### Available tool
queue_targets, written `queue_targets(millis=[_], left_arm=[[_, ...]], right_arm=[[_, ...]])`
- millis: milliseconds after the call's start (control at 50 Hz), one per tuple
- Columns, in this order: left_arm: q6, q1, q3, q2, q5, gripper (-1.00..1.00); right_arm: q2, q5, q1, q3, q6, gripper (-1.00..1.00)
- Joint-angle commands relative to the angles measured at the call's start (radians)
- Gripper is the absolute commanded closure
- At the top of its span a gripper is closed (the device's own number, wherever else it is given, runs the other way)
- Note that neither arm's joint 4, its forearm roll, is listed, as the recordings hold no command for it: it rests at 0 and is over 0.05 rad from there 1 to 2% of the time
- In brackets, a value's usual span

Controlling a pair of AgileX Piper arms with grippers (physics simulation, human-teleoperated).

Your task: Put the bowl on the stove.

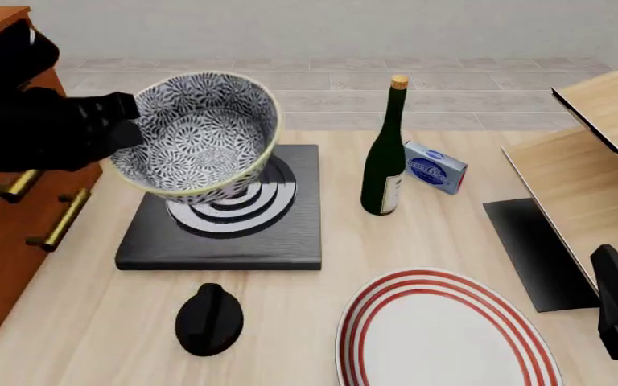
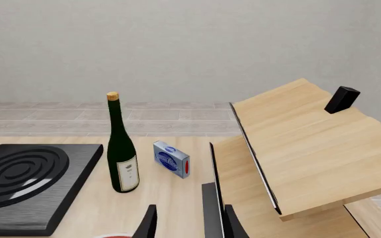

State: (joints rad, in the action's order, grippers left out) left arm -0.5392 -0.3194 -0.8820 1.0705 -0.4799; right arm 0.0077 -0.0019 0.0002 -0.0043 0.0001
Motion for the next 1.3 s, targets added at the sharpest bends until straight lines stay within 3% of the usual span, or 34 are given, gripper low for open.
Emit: queue_targets(millis=[20, 240, 620, 1300], left_arm=[[0.045, 0.060, -0.033, 0.076, 0.051, 1.00], [0.103, 0.121, -0.057, 0.139, 0.092, 1.00], [0.180, 0.135, -0.082, 0.197, 0.132, 1.00], [0.195, 0.097, -0.092, 0.277, 0.205, 1.00]], right_arm=[[0.000, 0.000, 0.000, 0.000, 0.000, -1.00], [0.000, 0.000, 0.000, 0.000, 0.000, -1.00], [0.000, 0.000, 0.000, 0.000, 0.000, -1.00], [0.000, 0.000, 0.000, 0.000, 0.000, -1.00]])
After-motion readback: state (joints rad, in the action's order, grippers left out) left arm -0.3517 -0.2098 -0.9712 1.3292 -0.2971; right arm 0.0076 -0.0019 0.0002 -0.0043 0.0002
